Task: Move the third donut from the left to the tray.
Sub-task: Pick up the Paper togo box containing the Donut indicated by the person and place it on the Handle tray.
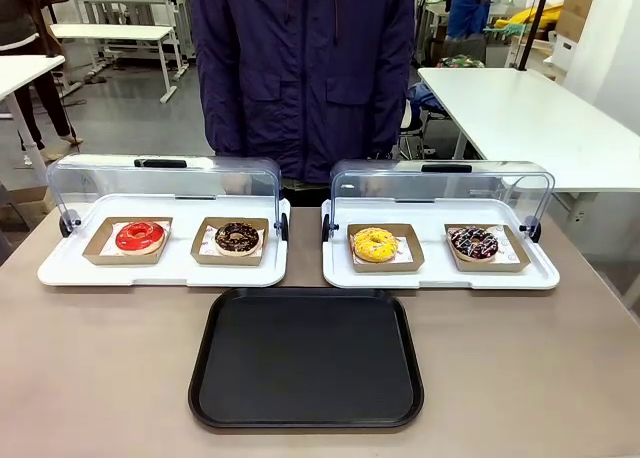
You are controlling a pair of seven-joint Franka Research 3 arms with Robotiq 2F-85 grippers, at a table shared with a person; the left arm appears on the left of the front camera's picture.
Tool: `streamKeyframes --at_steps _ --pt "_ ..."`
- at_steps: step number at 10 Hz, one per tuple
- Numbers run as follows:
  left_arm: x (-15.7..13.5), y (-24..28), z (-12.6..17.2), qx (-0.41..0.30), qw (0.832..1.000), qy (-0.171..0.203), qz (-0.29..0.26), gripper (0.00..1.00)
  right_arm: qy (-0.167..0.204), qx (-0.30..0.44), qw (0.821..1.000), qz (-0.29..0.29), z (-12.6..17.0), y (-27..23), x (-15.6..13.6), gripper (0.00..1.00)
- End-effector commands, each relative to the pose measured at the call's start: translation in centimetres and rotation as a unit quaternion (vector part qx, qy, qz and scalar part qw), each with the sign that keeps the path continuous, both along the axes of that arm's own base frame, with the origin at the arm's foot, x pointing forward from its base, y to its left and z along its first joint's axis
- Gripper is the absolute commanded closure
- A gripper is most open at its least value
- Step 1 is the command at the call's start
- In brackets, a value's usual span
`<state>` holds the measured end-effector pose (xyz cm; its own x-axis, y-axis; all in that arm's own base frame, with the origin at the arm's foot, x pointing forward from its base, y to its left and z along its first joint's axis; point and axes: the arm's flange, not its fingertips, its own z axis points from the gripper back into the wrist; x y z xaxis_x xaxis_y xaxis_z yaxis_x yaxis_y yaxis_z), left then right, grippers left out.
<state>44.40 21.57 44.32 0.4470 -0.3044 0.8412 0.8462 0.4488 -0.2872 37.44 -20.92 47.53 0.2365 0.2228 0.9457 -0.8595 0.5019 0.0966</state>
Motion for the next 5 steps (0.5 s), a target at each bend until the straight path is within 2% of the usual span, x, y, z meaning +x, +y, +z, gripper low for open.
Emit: streamKeyframes --at_steps 1,2,5 --pt "-0.3 -0.1 0.7 -0.025 0.999 -0.035 -0.029 0.0 -0.018 0.009 1.0 0.017 -0.1 -0.9 0.5 0.0" --pt "-1.5 0.0 0.8 -0.03 0.998 -0.053 -0.025 0.0 -0.024 0.019 0.999 0.021 -0.2 -1.1 0.2 0.0" --pt "-2.1 -0.9 0.0 -0.05 0.995 -0.08 -0.043 0.0 -0.032 0.023 0.999 0.022 -0.5 -1.8 0.1 0.0"
